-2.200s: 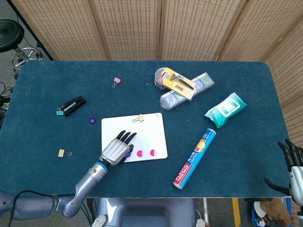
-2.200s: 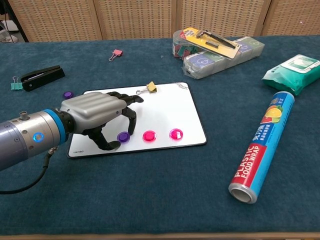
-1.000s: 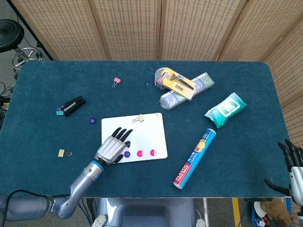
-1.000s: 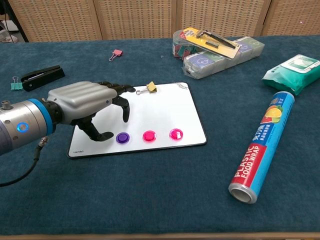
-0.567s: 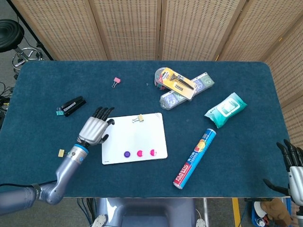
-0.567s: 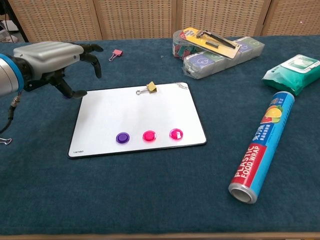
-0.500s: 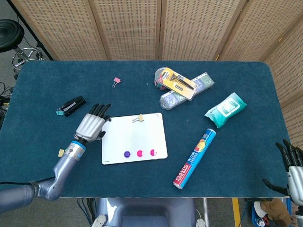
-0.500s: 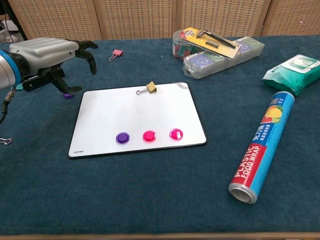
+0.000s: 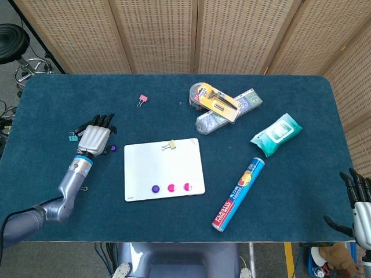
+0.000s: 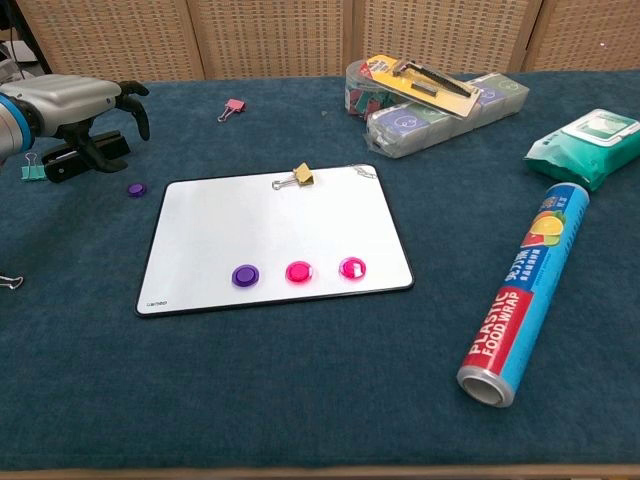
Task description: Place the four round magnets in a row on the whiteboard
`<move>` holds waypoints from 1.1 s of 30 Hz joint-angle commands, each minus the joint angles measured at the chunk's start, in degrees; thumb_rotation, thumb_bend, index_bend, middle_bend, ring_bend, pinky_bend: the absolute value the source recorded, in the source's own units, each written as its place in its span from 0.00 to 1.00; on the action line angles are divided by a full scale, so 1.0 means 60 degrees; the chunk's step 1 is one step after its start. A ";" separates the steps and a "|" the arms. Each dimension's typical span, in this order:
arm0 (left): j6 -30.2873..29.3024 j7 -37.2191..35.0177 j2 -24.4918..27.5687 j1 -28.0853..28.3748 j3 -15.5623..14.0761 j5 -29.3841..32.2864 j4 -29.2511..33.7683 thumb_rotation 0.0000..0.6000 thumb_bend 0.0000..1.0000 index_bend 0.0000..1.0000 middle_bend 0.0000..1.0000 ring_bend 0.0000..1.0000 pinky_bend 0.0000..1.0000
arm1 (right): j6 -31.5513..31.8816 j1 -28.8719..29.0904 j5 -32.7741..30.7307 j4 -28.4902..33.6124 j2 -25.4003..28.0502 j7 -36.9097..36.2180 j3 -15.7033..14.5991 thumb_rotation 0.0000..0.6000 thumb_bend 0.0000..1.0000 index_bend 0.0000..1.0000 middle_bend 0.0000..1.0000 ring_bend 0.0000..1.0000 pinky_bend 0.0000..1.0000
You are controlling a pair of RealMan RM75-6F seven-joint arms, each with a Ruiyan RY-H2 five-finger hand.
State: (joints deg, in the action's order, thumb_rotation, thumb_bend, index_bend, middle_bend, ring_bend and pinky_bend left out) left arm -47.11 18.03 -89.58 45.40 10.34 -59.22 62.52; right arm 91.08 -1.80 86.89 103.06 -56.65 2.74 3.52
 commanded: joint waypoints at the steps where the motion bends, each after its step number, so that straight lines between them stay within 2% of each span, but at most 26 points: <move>1: 0.0191 -0.0165 -0.0221 0.0018 -0.0065 0.0013 -0.0354 1.00 0.32 0.36 0.00 0.00 0.00 | 0.0055 -0.0020 0.0009 -0.0025 -0.0055 0.0025 0.0026 1.00 0.00 0.00 0.00 0.00 0.00; 15: 0.0395 -0.0260 -0.0530 -0.0126 -0.0200 0.0029 -0.0874 1.00 0.32 0.40 0.00 0.00 0.00 | 0.0164 -0.0049 0.0303 -0.0065 -0.0065 0.0124 -0.0053 1.00 0.00 0.00 0.00 0.00 0.00; 33: 0.0697 -0.0279 -0.0928 -0.0028 -0.0111 0.0086 -0.1391 1.00 0.34 0.42 0.00 0.00 0.00 | 0.0082 -0.0042 0.0219 -0.0014 -0.0018 0.0106 -0.0053 1.00 0.00 0.00 0.00 0.00 0.00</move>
State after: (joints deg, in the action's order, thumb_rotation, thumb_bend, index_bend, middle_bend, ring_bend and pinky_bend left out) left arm -42.93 16.33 -95.12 45.21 9.65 -58.71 54.21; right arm 91.58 -2.05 88.20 102.97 -56.76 3.38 3.20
